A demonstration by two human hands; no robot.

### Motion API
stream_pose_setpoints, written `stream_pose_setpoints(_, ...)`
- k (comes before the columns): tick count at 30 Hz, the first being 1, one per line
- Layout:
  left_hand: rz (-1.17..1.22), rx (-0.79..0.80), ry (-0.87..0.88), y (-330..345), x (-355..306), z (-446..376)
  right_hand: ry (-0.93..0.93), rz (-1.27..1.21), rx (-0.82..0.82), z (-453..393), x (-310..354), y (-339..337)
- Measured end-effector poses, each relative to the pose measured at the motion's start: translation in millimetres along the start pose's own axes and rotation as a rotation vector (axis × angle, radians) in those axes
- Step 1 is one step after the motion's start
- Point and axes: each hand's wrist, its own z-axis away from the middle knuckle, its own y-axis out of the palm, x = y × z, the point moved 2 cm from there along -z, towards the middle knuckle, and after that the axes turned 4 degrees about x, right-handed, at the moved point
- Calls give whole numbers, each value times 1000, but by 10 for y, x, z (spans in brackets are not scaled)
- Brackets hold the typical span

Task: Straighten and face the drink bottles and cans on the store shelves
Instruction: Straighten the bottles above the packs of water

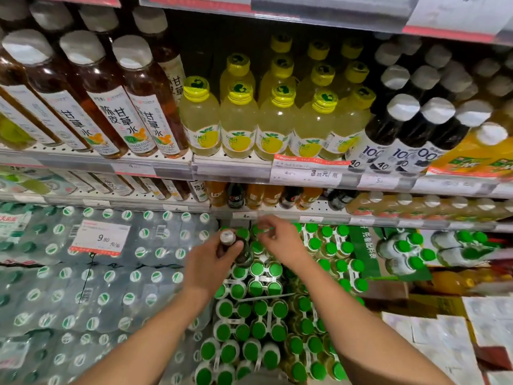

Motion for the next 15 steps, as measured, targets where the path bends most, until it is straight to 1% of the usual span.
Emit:
stream_pose_setpoints(2,-4,15,25,73,-150,-62,-9,-19,72,182,-71,68)
stream_pose_setpoints(6,-28,46,87,272,-410,-152,-7,-111,123,394,-187,30)
stream_pose_setpoints(9,-7,75,111,491,-535,-202,5,-91,48,455,-283,-76)
stream_pose_setpoints(12,-30,95,111,739,-665,-220,48,21,-54,490,-378,-211)
stream_pose_setpoints(15,-56,178,100,919,-807,-184,61,122,-98,553,-456,-391)
